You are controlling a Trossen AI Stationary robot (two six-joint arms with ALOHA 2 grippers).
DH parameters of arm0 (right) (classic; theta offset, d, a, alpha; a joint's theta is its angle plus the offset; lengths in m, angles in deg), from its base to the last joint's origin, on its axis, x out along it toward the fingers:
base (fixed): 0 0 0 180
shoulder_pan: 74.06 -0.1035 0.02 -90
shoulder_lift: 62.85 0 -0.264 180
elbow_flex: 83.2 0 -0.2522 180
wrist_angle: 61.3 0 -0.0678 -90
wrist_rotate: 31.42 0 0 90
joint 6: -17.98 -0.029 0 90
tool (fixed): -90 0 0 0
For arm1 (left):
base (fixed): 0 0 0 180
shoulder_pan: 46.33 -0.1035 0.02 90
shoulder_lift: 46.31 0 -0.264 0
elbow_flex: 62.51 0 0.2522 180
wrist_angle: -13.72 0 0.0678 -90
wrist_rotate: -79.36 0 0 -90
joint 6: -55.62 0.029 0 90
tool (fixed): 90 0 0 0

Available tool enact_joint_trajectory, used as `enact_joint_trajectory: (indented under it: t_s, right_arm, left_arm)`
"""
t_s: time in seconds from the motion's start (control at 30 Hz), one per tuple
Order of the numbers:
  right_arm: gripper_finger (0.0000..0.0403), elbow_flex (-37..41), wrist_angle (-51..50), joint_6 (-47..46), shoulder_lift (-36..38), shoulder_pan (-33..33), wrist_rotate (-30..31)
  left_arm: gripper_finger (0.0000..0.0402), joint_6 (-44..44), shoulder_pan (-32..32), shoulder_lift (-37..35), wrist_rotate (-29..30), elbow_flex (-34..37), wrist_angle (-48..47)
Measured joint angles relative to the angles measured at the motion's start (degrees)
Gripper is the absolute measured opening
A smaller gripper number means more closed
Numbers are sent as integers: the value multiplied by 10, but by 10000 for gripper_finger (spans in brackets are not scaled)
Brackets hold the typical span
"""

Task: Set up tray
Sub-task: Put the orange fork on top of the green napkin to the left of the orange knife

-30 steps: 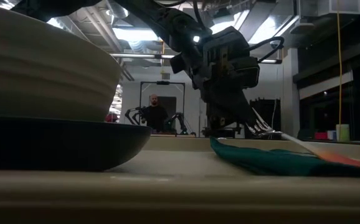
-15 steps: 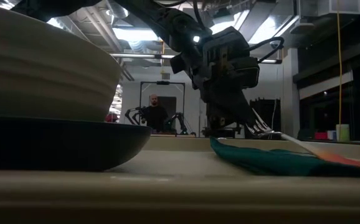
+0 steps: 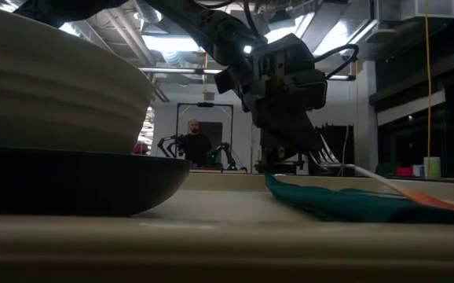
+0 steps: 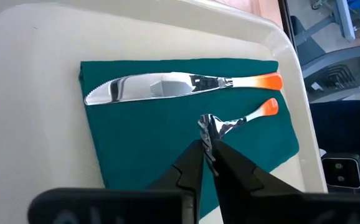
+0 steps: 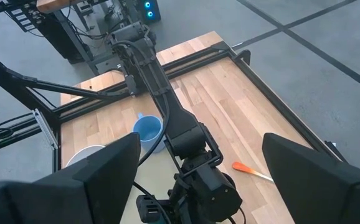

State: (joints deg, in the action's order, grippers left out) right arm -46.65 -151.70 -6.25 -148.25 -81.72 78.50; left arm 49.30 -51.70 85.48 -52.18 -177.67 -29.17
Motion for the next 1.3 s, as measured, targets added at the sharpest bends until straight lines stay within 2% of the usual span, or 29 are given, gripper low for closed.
enact_joint_trajectory:
  t_s: [0.97, 1.1, 1.3]
  right_arm:
    - [341, 0, 0, -1, 0, 0, 0]
    - [341, 0, 0, -1, 0, 0, 0]
    - [341, 0, 0, -1, 0, 0, 0]
  left_arm:
    - [34, 18, 0, 0, -3, 0, 1]
    - [49, 18, 0, 0, -4, 0, 2]
    - [92, 17, 0, 0, -4, 0, 2]
